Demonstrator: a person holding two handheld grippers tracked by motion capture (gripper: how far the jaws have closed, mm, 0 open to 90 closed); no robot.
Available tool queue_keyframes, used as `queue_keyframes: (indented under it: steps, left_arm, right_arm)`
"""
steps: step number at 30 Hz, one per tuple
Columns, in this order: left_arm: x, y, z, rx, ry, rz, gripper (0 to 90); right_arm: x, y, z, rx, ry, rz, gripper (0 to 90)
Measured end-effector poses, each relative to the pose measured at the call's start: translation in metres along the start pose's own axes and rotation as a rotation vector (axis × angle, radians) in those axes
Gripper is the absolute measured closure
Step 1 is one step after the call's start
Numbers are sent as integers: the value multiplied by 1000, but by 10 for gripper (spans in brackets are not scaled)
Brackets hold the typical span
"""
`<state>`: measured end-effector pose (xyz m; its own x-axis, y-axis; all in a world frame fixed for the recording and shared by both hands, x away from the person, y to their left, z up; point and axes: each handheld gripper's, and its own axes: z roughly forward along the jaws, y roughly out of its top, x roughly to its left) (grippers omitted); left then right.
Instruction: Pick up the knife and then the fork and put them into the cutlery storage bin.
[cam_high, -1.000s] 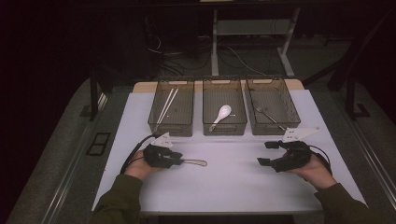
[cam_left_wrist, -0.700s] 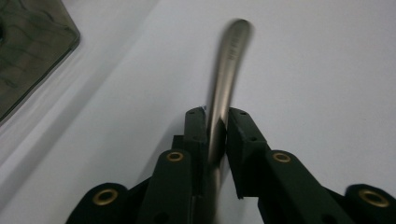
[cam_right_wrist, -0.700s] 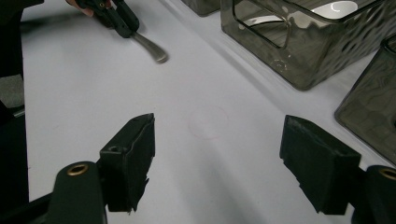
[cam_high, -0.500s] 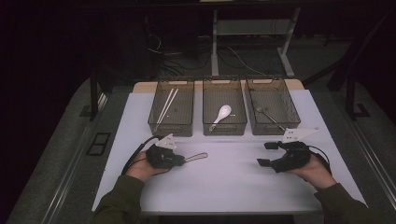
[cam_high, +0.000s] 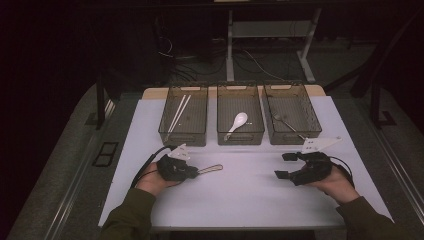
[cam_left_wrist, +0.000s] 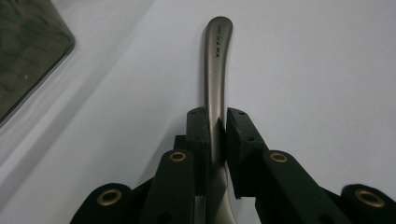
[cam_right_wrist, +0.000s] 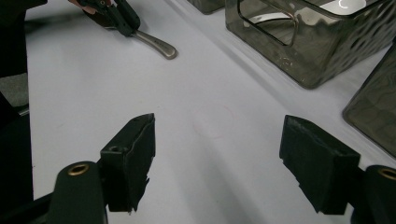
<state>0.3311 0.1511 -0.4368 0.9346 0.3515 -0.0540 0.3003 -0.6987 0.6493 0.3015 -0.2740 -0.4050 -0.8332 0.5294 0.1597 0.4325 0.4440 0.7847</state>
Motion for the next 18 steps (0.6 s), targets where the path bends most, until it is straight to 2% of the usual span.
queue_keyframes:
  steps: [4,9,11,16,18]
  left_arm:
    - [-5,7,1,-17,-18,17,795]
    - [-11,14,4,-22,-43,33,795]
    - [-14,18,6,-19,-56,44,795]
    - [-24,32,8,-50,-83,71,795]
    - [-28,38,10,-53,-101,91,795]
  right_arm:
    - [4,5,2,-8,16,-21,266]
    - [13,16,17,3,45,-84,266]
    - [17,22,25,14,59,-116,266]
    - [32,42,49,46,108,-211,269]
    - [37,47,57,57,121,-248,294]
